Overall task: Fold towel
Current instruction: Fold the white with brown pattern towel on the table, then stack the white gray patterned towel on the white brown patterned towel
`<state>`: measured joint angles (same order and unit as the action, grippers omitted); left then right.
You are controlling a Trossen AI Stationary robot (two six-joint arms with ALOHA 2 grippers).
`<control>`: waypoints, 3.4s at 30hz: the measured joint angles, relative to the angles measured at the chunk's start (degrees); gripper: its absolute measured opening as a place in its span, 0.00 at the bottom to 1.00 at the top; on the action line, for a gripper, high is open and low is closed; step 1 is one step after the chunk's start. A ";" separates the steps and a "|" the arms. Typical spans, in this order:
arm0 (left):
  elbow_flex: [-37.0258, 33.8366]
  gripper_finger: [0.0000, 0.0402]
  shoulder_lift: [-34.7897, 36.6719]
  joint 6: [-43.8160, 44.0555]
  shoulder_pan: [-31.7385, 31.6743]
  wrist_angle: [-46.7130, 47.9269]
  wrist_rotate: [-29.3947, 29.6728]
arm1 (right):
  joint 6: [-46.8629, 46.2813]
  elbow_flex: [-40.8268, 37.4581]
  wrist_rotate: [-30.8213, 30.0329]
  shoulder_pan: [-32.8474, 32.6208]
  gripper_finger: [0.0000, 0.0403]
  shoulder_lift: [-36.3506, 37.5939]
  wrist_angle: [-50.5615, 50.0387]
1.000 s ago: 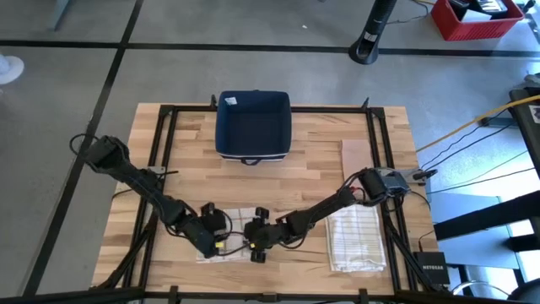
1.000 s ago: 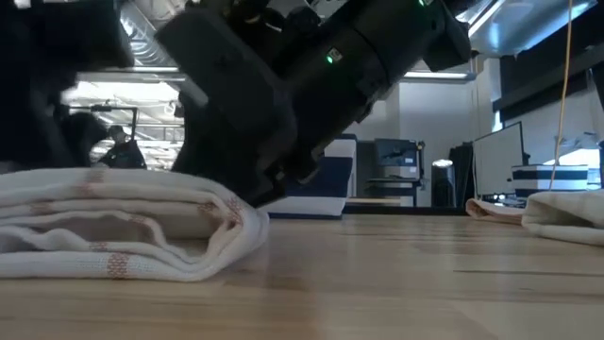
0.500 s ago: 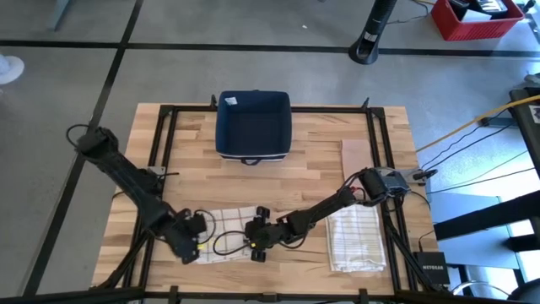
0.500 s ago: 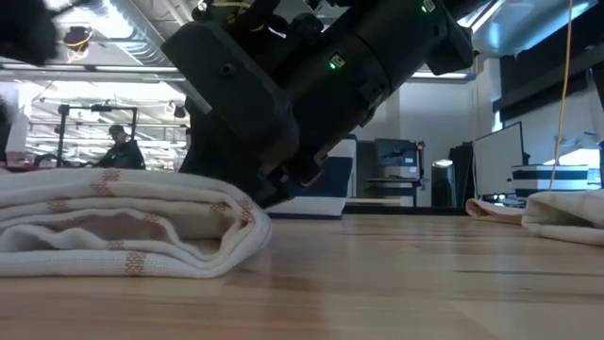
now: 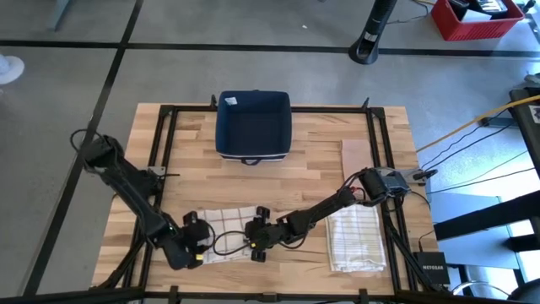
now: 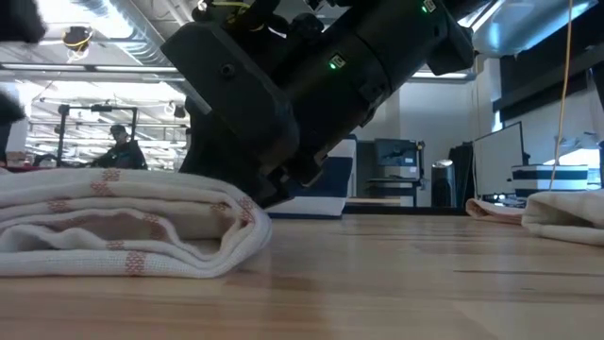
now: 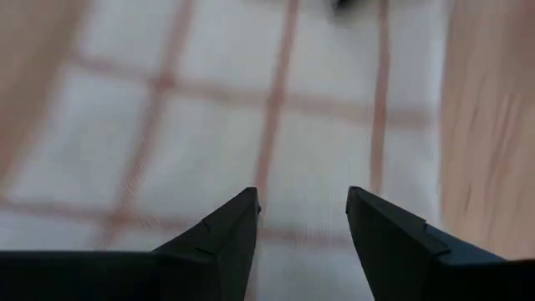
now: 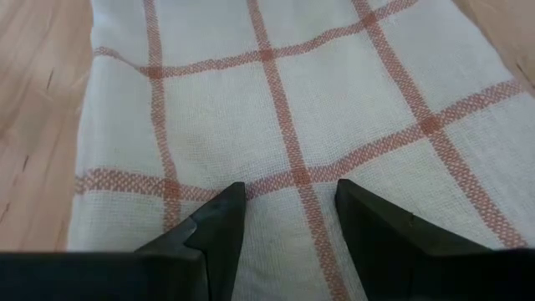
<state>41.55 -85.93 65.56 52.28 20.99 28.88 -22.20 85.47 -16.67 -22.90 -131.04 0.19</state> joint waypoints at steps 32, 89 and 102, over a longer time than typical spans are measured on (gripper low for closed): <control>3.03 0.44 -13.75 7.64 -2.50 -12.96 1.32 | 20.51 0.13 2.68 -1.36 0.48 4.19 -13.17; 1.08 0.44 -1.84 -10.19 -10.40 -14.17 2.52 | -0.14 -21.66 11.79 5.88 0.48 45.84 -65.55; 1.08 0.44 -1.84 -10.25 -10.34 -14.16 1.32 | 2.54 -41.80 28.16 9.46 0.66 52.95 -56.34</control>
<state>42.63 -87.77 55.31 41.93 6.83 30.20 -19.66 43.67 11.49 -13.43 -78.09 -56.15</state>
